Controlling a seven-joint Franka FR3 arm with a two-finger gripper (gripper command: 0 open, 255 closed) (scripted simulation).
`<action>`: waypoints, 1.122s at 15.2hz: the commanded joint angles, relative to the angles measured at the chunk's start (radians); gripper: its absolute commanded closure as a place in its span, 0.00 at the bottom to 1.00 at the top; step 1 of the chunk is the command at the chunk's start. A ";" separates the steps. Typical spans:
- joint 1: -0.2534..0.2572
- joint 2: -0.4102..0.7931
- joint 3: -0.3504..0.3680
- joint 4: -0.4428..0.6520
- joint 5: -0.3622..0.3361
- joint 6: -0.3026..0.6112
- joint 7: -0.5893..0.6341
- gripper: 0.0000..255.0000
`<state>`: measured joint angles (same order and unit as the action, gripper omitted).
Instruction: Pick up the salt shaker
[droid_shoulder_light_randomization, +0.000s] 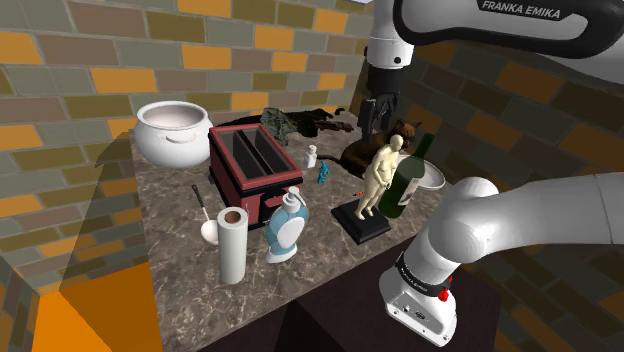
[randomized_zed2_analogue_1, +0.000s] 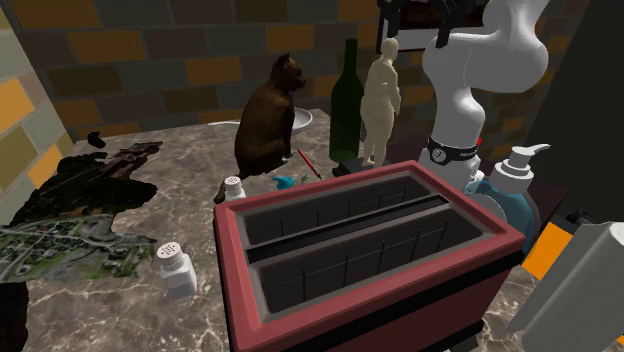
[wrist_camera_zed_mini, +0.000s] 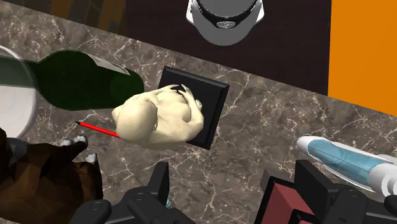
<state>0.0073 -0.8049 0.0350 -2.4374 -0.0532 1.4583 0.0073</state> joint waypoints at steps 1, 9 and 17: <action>0.000 0.000 0.000 0.000 0.000 0.000 0.000 0.00; -0.040 0.296 -0.077 0.065 -0.034 0.198 -0.046 0.00; -0.070 0.617 -0.141 0.216 -0.030 0.336 -0.099 0.00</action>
<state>-0.0598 -0.2332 -0.0984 -2.2401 -0.0859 1.7712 -0.0852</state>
